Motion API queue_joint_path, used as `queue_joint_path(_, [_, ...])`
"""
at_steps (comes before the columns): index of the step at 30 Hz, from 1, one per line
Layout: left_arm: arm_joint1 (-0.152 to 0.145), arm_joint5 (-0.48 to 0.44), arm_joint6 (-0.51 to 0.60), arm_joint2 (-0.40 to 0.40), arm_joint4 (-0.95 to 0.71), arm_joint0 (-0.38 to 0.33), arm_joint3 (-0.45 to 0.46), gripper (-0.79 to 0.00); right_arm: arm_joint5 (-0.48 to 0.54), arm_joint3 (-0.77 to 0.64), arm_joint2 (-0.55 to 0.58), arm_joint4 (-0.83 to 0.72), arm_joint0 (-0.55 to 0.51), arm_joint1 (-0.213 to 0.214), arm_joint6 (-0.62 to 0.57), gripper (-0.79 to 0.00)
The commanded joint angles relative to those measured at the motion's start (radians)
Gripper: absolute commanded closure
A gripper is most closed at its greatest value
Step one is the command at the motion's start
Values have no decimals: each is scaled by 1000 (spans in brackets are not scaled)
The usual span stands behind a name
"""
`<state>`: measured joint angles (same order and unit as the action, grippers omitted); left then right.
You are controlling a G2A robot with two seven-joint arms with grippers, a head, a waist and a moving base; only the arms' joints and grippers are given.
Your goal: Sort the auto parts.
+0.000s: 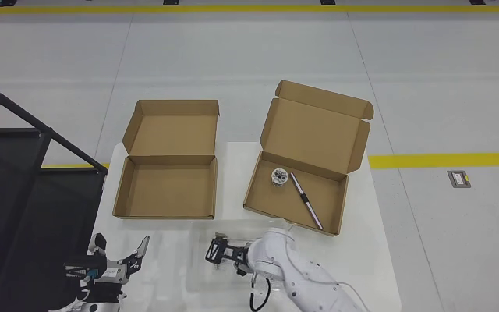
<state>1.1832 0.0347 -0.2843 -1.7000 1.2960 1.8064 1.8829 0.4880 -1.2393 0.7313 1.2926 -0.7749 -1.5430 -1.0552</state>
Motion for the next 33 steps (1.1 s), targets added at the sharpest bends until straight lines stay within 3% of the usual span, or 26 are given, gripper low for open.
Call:
queue_joint_path(1, [0,0,0,0,0,0,0,-785,-8,14,-7,-1,7,-4,12,-219])
queue_joint_path(33, [0,0,0,0,0,0,0,-785,-78,181,-88,16,83,-68,167,-225])
